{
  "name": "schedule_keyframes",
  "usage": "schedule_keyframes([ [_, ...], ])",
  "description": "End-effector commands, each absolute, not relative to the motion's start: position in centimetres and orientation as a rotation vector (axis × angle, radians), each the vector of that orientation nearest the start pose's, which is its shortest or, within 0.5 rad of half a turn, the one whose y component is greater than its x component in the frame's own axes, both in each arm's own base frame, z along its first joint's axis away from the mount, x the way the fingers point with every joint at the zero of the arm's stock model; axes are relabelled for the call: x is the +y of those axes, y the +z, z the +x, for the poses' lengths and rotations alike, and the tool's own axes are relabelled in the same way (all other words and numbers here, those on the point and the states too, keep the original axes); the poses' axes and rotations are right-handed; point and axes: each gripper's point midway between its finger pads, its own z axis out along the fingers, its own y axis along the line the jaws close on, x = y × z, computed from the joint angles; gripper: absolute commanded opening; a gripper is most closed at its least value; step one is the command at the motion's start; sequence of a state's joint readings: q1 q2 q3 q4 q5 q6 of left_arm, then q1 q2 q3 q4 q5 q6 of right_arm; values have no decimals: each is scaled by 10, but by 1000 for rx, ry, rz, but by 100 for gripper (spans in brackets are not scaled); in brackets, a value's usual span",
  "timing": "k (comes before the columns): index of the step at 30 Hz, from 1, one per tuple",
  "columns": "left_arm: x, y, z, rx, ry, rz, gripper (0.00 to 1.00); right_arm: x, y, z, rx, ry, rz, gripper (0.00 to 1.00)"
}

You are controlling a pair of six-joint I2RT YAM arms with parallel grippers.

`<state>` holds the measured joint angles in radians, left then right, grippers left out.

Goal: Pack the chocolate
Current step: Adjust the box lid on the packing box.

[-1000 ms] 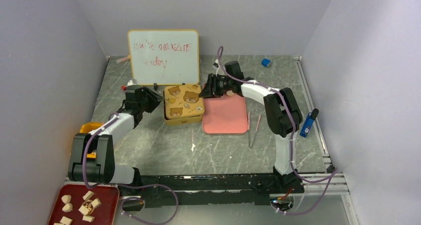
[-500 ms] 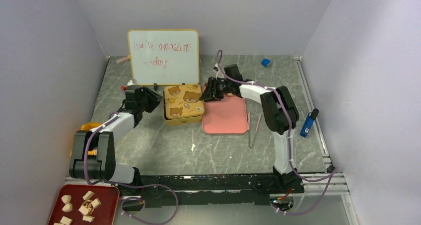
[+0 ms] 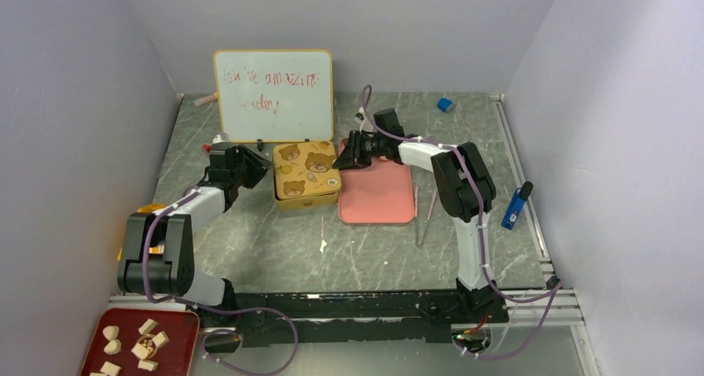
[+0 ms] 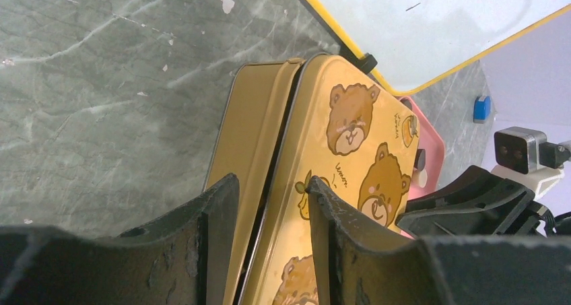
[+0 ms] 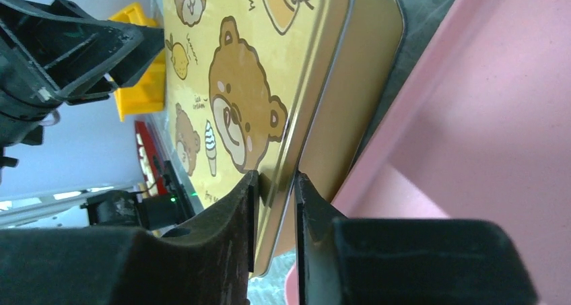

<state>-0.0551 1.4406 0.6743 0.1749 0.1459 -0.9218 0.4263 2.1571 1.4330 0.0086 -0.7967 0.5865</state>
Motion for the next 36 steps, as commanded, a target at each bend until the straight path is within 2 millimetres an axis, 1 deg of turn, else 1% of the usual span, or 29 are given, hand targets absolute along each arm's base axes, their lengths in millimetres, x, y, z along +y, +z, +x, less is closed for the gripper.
schedule_keyframes([
  [1, -82, 102, 398, 2036, -745, -833, 48, 345, 96, 411, 2318, 1461, -319, 19],
  [7, -82, 98, 399, 2037, -755, -842, 48, 345, 104, 410, 2305, 1466, -323, 4],
  [11, -82, 98, 399, 2031, -764, -846, 48, 345, 113, 409, 2291, 1482, -320, 0],
  [26, -83, 105, 403, 2020, -778, -836, 48, 351, 135, 405, 2279, 1610, -172, 0],
  [36, -83, 110, 403, 2014, -781, -830, 48, 352, 153, 400, 2230, 1718, -54, 0],
])
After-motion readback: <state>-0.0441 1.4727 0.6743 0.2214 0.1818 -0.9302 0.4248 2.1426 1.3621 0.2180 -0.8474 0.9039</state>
